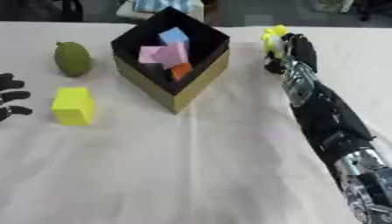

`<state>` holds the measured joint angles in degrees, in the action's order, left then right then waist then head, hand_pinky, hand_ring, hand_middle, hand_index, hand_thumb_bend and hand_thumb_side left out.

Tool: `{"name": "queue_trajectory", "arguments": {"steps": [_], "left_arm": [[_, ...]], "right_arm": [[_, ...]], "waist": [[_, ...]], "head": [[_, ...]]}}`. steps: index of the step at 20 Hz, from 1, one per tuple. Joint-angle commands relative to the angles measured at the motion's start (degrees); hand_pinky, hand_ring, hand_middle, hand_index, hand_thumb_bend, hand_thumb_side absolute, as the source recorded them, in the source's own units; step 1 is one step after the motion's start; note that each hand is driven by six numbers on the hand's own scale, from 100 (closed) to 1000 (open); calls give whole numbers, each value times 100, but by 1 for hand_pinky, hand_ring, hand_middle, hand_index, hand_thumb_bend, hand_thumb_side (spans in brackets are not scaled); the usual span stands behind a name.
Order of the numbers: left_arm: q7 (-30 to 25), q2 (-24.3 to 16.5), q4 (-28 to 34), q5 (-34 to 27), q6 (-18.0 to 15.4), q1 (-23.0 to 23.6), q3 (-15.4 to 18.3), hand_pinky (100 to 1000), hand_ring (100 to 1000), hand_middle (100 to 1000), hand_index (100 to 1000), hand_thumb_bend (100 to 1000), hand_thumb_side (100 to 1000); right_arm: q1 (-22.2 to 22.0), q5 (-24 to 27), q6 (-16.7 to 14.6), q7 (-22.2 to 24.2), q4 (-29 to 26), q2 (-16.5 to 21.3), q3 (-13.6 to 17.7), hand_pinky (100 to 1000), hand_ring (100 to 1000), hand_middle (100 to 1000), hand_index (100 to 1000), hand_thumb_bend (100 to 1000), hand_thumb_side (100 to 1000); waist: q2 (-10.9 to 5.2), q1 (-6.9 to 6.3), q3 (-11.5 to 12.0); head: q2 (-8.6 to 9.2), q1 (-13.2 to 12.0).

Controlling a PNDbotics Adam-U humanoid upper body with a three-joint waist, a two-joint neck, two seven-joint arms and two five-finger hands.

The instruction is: Pick up objects on the table and place them in the box.

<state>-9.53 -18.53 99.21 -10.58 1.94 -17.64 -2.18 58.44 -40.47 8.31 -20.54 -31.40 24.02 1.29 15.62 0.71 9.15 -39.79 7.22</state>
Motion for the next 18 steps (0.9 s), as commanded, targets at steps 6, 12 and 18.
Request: {"name": "queue_trajectory", "arguments": {"steps": [6, 12, 18], "left_arm": [[12, -73, 33, -17, -8, -39, 60, 656, 773, 748, 857, 421, 635], [6, -82, 26, -26, -7, -28, 53, 656, 773, 747, 857, 421, 634], [-17, -73, 19, -22, -2, -31, 32, 657, 774, 747, 857, 420, 635]], "right_arm": [[183, 261, -321, 77, -1110, 225, -251, 624, 580, 426, 570, 100, 100], [253, 390, -700, 885, -2030, 178, -749, 641, 595, 444, 583, 100, 100], [316, 44, -1476, 2677, -2659, -65, -1345, 675, 641, 486, 620, 100, 100]], "waist": [[-163, 49, -136], [-222, 76, -175], [-242, 88, -184]], "head": [[-1, -108], [29, -113], [68, -74]]}}
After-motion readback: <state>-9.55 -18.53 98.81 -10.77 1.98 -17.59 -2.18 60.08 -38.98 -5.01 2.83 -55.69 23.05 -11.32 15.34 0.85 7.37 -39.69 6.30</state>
